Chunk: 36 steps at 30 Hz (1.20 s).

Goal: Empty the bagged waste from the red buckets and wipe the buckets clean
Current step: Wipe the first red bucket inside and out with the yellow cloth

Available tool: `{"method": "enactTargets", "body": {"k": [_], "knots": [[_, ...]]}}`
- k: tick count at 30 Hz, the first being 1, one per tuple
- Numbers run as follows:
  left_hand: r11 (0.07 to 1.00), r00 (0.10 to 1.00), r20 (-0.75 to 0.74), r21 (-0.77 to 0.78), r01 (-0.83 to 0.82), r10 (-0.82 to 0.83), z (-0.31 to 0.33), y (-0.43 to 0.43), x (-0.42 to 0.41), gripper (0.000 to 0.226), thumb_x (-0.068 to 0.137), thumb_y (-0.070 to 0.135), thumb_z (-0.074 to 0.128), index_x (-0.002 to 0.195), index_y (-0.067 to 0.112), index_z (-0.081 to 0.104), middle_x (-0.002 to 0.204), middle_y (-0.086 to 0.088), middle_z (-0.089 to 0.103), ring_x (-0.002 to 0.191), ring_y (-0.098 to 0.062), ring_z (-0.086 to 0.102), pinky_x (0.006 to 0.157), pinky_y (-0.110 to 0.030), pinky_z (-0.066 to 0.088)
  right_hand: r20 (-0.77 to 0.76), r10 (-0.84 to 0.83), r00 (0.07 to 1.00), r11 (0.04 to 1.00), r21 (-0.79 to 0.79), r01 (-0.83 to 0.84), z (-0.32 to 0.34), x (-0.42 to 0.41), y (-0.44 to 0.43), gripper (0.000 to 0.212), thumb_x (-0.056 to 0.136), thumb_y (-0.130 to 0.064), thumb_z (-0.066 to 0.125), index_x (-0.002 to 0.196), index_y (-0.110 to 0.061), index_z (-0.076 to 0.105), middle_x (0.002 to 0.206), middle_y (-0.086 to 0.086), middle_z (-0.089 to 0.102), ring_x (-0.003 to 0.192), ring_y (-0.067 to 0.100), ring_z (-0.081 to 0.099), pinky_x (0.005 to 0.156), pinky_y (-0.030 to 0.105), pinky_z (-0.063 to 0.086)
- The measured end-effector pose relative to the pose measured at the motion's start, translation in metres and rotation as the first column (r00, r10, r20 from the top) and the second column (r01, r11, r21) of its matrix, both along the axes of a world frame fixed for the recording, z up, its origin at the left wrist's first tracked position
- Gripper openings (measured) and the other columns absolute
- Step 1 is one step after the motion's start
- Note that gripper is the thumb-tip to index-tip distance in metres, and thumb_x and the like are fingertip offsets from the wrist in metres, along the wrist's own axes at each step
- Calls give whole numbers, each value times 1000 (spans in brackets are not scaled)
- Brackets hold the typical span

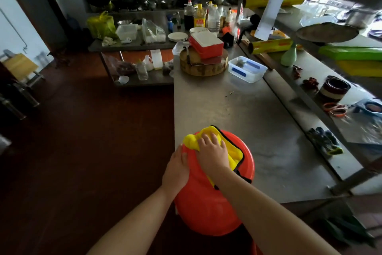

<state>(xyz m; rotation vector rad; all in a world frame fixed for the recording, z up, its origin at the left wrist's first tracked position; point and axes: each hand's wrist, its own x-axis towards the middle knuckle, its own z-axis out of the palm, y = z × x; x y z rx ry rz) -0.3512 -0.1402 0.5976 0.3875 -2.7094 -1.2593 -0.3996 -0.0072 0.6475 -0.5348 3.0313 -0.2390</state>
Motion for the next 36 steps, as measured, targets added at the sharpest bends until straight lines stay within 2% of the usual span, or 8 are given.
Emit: {"method": "enactTargets", "body": {"k": [6, 12, 17, 20, 22, 27, 32, 36], "knots": [[999, 998, 54, -45, -12, 14, -2, 0, 1, 52, 108, 43, 25, 158, 30, 28, 160, 2, 36, 145, -18, 37, 116, -39, 34, -14, -124, 992, 992, 32, 125, 6, -9, 53, 48, 99, -41, 51, 145, -29, 42, 154, -7, 38, 152, 26, 17, 107, 48, 39], [998, 996, 65, -30, -63, 65, 1, 8, 7, 51, 106, 47, 22, 156, 37, 28, 159, 7, 36, 144, -20, 39, 111, -48, 41, 48, -187, 981, 982, 10, 187, 6, 1, 40, 52, 103, -33, 47, 153, -32, 34, 161, -2, 30, 153, 35, 13, 114, 55, 31], [997, 995, 78, -50, -60, 64, 4, 9, 5, 50, 107, 45, 23, 153, 32, 35, 153, 2, 44, 137, -26, 46, 107, -50, 43, 57, -89, 994, 996, -5, 89, 10, 24, -2, 52, 103, -26, 46, 153, -29, 34, 159, 2, 31, 151, 37, 18, 107, 51, 42], [997, 999, 42, -69, -19, 22, 2, 6, 8, 46, 106, 42, 33, 145, 21, 44, 139, -7, 56, 127, -31, 55, 101, -48, 47, 55, -50, 997, 999, -16, 51, 10, 38, -21, 48, 104, -26, 41, 152, -29, 35, 156, 1, 34, 151, 37, 18, 104, 51, 43], [997, 999, 45, -73, -15, 19, 2, 5, 7, 46, 107, 42, 31, 146, 21, 44, 140, -6, 56, 128, -31, 55, 102, -48, 47, 46, -38, 998, 999, -16, 39, 11, 39, -19, 48, 104, -27, 43, 151, -29, 36, 157, -1, 33, 151, 35, 17, 103, 50, 44], [998, 994, 98, -43, -51, 55, 2, 5, 5, 55, 106, 50, 16, 154, 29, 33, 154, 0, 44, 139, -26, 45, 110, -50, 41, 37, -75, 997, 997, 15, 74, 14, 31, 19, 48, 103, -32, 48, 150, -31, 39, 158, -4, 33, 152, 30, 19, 103, 43, 45], [996, 988, 134, 11, -83, 81, -4, 6, 4, 58, 104, 53, 18, 158, 33, 24, 160, 2, 36, 145, -24, 38, 112, -48, 38, 31, -171, 985, 985, 44, 170, 15, 21, 60, 45, 99, -41, 53, 143, -31, 46, 151, -7, 39, 147, 28, 25, 96, 42, 46], [996, 987, 143, 47, -76, 69, -7, 9, 3, 59, 103, 57, 13, 158, 36, 19, 161, 1, 35, 145, -25, 37, 111, -48, 36, 42, -184, 982, 983, 18, 183, 8, 26, 57, 49, 102, -40, 48, 149, -30, 40, 159, -4, 31, 151, 33, 17, 106, 48, 40]]}}
